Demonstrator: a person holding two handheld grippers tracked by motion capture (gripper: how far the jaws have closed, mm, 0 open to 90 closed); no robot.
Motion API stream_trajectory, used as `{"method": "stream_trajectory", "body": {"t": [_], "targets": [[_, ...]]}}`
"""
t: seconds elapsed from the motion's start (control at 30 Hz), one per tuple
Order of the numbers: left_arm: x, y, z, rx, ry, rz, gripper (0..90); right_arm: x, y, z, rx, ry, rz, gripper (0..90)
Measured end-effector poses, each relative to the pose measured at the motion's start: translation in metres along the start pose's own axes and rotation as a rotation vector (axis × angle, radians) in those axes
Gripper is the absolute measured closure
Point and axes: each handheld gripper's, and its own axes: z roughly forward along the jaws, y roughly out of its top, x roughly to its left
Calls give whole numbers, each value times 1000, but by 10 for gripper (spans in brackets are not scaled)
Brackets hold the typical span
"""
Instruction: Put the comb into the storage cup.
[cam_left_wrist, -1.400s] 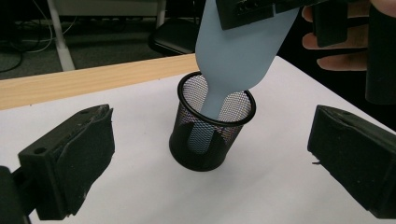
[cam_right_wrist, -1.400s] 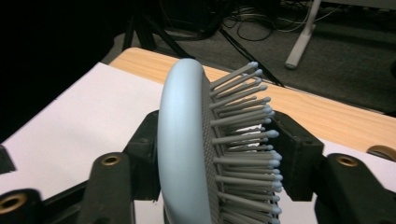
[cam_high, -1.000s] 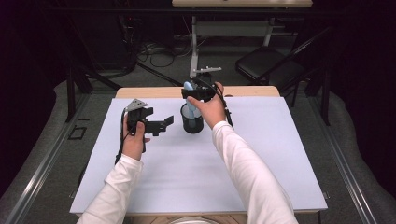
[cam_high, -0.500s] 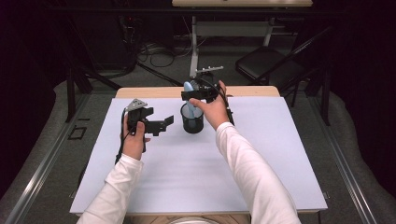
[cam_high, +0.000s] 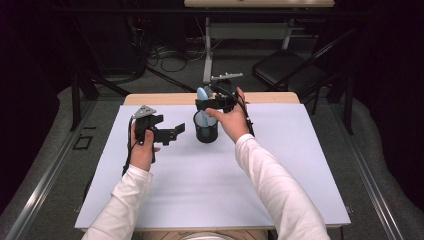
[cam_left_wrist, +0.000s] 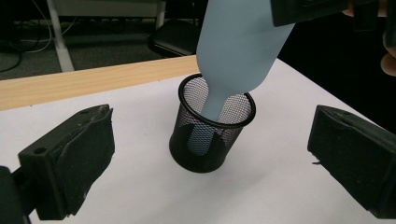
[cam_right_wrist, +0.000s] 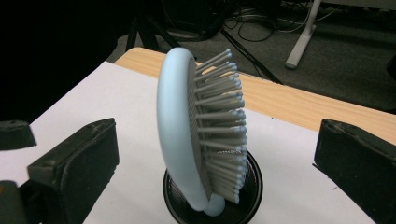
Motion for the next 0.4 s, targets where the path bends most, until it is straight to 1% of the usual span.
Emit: {"method": "stream_trajectory", "body": {"t": [0.1, 0.27, 0.3, 0.4], "targets": [[1, 1, -1, 2, -3, 1, 7, -1, -4, -7, -8, 12, -14, 0], [1, 2, -4, -3, -6, -5, 7, -4, -16, -26, -29, 56, -11, 0], [2, 3, -5, -4, -8, -3, 7, -5, -18, -29, -31, 60, -12, 0], [4, 5, -9, -12, -11, -12, 7, -10, -27, -41, -42, 61, -13, 0]]}}
